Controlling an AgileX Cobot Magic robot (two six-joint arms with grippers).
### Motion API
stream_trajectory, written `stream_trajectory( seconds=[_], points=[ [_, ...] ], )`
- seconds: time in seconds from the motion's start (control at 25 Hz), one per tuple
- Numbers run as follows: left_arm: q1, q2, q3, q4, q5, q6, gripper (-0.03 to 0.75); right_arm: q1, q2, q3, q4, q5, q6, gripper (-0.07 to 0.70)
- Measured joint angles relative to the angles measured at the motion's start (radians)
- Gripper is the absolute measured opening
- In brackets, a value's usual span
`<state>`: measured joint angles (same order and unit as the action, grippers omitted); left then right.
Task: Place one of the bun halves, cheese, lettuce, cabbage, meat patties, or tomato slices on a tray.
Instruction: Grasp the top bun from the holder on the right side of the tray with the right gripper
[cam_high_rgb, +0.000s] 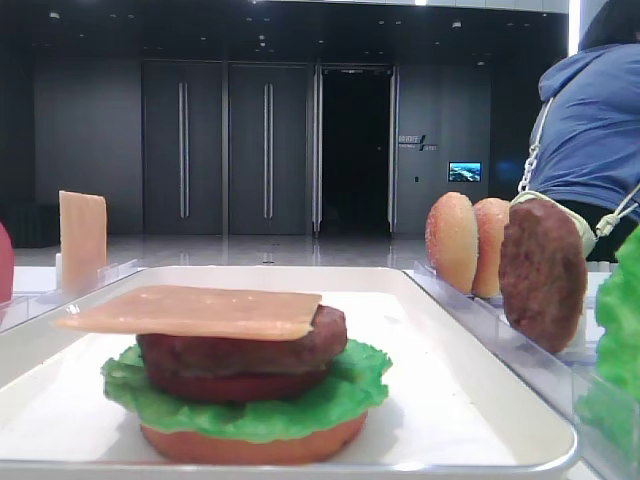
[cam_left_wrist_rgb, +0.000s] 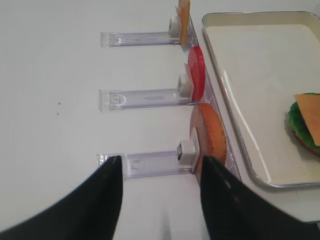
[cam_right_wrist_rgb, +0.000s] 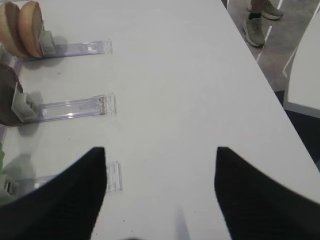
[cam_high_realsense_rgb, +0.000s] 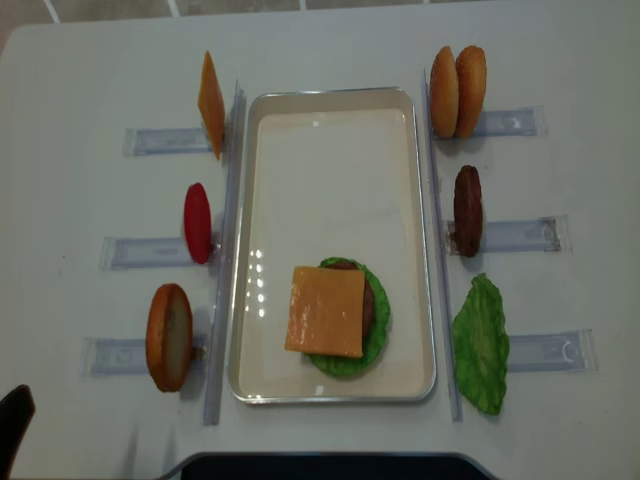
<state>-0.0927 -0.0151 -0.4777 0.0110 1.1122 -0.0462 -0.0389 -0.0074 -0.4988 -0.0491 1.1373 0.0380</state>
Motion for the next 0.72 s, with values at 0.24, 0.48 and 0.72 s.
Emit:
stream_trajectory(
  seconds=[0.24,0.48,0.72],
  points=[
    [0.0,0.0,0.0,0.0,0.0,0.0,0.391,0.0,0.0,0.0,0.0,0.0,0.0,0.472],
    [0.0,0.0,0.0,0.0,0.0,0.0,0.391,0.0,0.0,0.0,0.0,0.0,0.0,0.472],
    [0.0,0.0,0.0,0.0,0.0,0.0,0.391,0.0,0.073,0.0,0.063,-0.001,-0.05,0.472]
  ],
)
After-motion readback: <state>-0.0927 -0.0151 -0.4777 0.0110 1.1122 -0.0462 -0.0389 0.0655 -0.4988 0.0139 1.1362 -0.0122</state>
